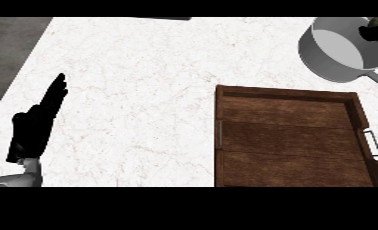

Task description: Pick the squash from the tray and place it in the pot

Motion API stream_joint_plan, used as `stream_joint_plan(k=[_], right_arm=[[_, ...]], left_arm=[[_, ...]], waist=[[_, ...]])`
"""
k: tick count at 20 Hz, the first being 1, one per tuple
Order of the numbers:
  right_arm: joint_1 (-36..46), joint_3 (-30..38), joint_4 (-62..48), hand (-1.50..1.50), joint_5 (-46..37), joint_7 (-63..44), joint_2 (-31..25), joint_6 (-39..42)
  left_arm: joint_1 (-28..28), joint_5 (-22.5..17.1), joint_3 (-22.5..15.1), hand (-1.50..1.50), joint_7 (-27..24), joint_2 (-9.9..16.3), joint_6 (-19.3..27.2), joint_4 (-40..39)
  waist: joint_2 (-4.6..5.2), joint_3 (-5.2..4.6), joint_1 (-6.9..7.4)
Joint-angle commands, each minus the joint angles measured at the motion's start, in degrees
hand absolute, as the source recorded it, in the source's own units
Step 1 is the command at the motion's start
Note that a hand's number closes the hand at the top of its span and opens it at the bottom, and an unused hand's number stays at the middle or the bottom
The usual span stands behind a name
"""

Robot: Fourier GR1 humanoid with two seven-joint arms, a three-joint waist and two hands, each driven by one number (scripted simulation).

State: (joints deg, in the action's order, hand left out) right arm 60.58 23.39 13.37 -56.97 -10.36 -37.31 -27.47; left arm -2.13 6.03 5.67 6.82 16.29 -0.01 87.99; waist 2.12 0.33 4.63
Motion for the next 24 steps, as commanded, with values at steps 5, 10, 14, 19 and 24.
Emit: stream_joint_plan(k=[5, 10, 14, 19, 24], right_arm=[[0.6, 6.2, -2.0, -1.50, 6.4, 7.9, -2.2, 1.9], [-0.6, 10.9, 1.5, -1.50, 11.6, 16.9, 1.4, -5.3], [1.5, 17.8, 4.8, -1.50, 19.5, 22.5, 1.4, -6.8], [0.0, 22.2, 3.3, -1.50, 25.4, 28.9, 0.0, -0.6], [-1.4, 24.9, 1.5, -1.50, 29.9, 31.3, -2.1, 6.5]], left_arm=[[-1.1, 0.2, 0.0, 0.00, -0.9, -0.2, -0.2, -1.5], [-0.8, 0.5, -0.4, 0.00, 0.2, -1.2, 0.5, -1.2], [0.1, -0.1, 0.2, 0.00, 0.6, -0.2, -0.4, -0.5], [0.4, 1.9, -0.5, 0.00, 0.2, -1.4, 1.5, -0.4], [0.3, 0.7, 1.1, 0.00, 1.6, -0.5, 0.5, -0.9]], waist=[[0.49, 0.05, 0.64], [0.19, 0.15, 0.13], [-0.30, 0.13, -0.21], [-0.79, -0.07, -1.64], [-1.12, -0.13, -2.30]])
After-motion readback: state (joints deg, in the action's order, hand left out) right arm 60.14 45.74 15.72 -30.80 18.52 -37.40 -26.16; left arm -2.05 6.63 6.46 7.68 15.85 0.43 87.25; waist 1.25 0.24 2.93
